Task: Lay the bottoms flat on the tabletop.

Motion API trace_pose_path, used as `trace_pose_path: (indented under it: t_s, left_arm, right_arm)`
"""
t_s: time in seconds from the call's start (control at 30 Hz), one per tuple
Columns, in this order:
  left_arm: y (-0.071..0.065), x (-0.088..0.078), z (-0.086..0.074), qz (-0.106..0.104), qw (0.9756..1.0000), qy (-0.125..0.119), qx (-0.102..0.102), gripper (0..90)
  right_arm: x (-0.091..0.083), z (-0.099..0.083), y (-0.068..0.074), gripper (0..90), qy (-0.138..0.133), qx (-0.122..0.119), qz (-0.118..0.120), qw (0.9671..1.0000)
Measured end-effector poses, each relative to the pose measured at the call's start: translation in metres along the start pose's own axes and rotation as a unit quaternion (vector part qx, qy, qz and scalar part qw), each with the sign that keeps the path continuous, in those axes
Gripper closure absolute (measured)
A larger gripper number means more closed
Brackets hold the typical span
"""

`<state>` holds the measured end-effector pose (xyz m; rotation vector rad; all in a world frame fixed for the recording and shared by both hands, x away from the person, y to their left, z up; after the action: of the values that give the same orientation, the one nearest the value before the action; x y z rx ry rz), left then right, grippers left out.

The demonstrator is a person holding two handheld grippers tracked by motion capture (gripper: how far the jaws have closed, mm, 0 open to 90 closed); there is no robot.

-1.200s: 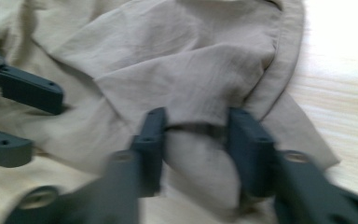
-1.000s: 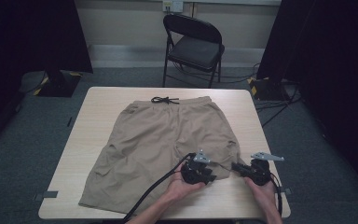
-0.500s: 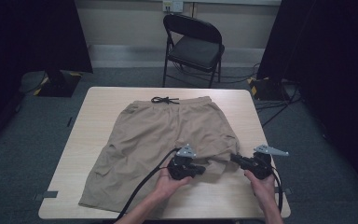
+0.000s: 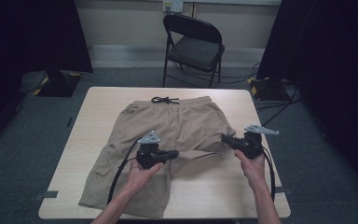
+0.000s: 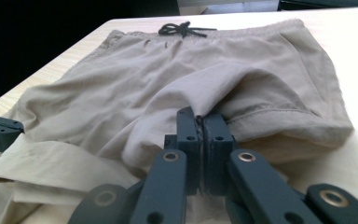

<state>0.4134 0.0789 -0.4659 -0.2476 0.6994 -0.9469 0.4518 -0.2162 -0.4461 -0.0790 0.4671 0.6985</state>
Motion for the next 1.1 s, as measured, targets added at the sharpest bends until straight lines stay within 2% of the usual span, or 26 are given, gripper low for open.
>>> trace_pose_path:
  t_s: [0.07,0.1,0.17,0.23,0.3,0.33,0.4,0.43,0.47,0.5,0.53,0.57,0.6,0.63,0.7,0.73,0.77,0.8,0.83,0.87,0.9,0.93,0.97,1.0,1.07,1.1]
  left_arm:
    - [0.005,-0.005,0.000,0.000,0.9999,-0.005,-0.009,88.8]
    - [0.010,-0.010,0.000,0.000,0.9998,-0.009,-0.017,88.8]
    - [0.025,-0.024,-0.001,0.013,0.9991,-0.025,-0.031,88.8]
    - [0.029,-0.029,-0.001,0.019,0.9988,-0.027,-0.037,88.8]
    - [0.045,-0.040,-0.003,0.032,0.9972,-0.035,-0.058,88.8]
    - [0.045,-0.040,-0.003,0.032,0.9972,-0.035,-0.058,88.8]
    - [0.063,-0.049,-0.010,0.053,0.9954,-0.035,-0.072,88.8]
    - [0.063,-0.049,-0.010,0.053,0.9954,-0.035,-0.072,88.8]
    - [0.071,-0.052,-0.014,0.060,0.9944,-0.030,-0.081,88.8]
    - [0.082,-0.055,-0.020,0.071,0.9924,-0.027,-0.097,88.7]
    - [0.086,-0.055,-0.023,0.077,0.9912,-0.023,-0.105,88.7]
    - [0.086,-0.055,-0.023,0.077,0.9912,-0.023,-0.105,88.6]
    - [0.090,-0.055,-0.026,0.078,0.9913,-0.017,-0.105,88.2]
    - [0.091,-0.056,-0.028,0.076,0.9912,-0.015,-0.107,88.2]
    - [0.092,-0.057,-0.030,0.073,0.9918,-0.017,-0.104,85.8]
    - [0.088,-0.061,-0.028,0.066,0.9927,-0.027,-0.097,82.2]
    - [0.088,-0.061,-0.028,0.066,0.9927,-0.027,-0.097,80.4]
    - [0.085,-0.064,-0.024,0.065,0.9928,-0.037,-0.094,80.4]
    - [0.079,-0.068,-0.019,0.050,0.9930,-0.052,-0.093,78.2]
    - [0.079,-0.068,-0.019,0.050,0.9930,-0.052,-0.093,77.3]
    - [0.075,-0.069,-0.017,0.046,0.9940,-0.052,-0.085,77.0]
    - [0.065,-0.068,-0.012,0.037,0.9953,-0.052,-0.072,76.8]
    - [0.065,-0.068,-0.012,0.037,0.9953,-0.052,-0.072,75.6]
    - [0.054,-0.062,-0.008,0.028,0.9970,-0.044,-0.057,72.3]
    - [0.050,-0.058,-0.007,0.028,0.9975,-0.039,-0.053,65.2]
    - [0.047,-0.052,-0.006,0.026,0.9977,-0.035,-0.052,65.2]
  right_arm:
    - [0.004,0.005,0.001,87.7,-0.001,-0.002,0.001,1.0000]
    - [0.013,0.014,0.002,87.5,0.000,-0.002,0.005,1.0000]
    - [0.024,0.022,0.003,87.2,0.001,-0.002,0.010,1.0000]
    - [0.037,0.029,0.006,87.1,0.002,-0.001,0.016,0.9999]
    - [0.052,0.034,0.008,87.0,0.007,0.002,0.020,0.9998]
    - [0.052,0.034,0.008,87.0,0.007,0.002,0.020,0.9998]
    - [0.077,0.033,0.010,85.3,0.023,0.008,0.027,0.9994]
    - [0.077,0.033,0.010,85.3,0.023,0.008,0.027,0.9994]
    - [0.085,0.032,0.012,84.5,0.031,0.009,0.028,0.9991]
    - [0.098,0.028,0.015,81.4,0.041,0.012,0.033,0.9986]
    - [0.103,0.026,0.017,78.5,0.047,0.011,0.035,0.9982]
    - [0.103,0.026,0.017,78.5,0.047,0.011,0.035,0.9982]
    - [0.110,0.021,0.021,68.5,0.060,0.003,0.032,0.9977]
    - [0.110,0.021,0.021,68.5,0.060,0.003,0.032,0.9977]
    - [0.111,0.019,0.023,61.0,0.062,0.003,0.030,0.9976]
    - [0.107,0.017,0.023,54.7,0.052,0.004,0.029,0.9982]
    - [0.107,0.017,0.023,54.7,0.052,0.004,0.029,0.9982]
    - [0.103,0.017,0.024,51.8,0.047,0.008,0.028,0.9985]
    - [0.094,0.017,0.024,47.4,0.039,0.006,0.026,0.9989]
    - [0.094,0.017,0.024,47.4,0.039,0.006,0.026,0.9989]
    - [0.085,0.016,0.025,45.6,0.029,0.002,0.023,0.9993]
    - [0.081,0.015,0.025,44.3,0.028,-0.001,0.021,0.9994]
    - [0.081,0.015,0.025,44.3,0.028,-0.001,0.021,0.9994]
    - [0.073,0.010,0.026,43.6,0.027,-0.004,0.023,0.9994]
    - [0.069,0.005,0.027,43.4,0.033,-0.006,0.023,0.9992]
    - [0.069,0.005,0.027,43.4,0.033,-0.006,0.023,0.9992]
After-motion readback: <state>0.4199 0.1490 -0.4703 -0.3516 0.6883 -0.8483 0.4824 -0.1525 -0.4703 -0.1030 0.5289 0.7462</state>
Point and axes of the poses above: each handheld gripper's, and its own axes: x roughly forward along the jaws, z roughly out of its top, y roughly to its left, the point moved 5 cm from there along x, roughly forward along the jaws, and after that the axes turned 12 degrees about -x, right-handed, at the moved point
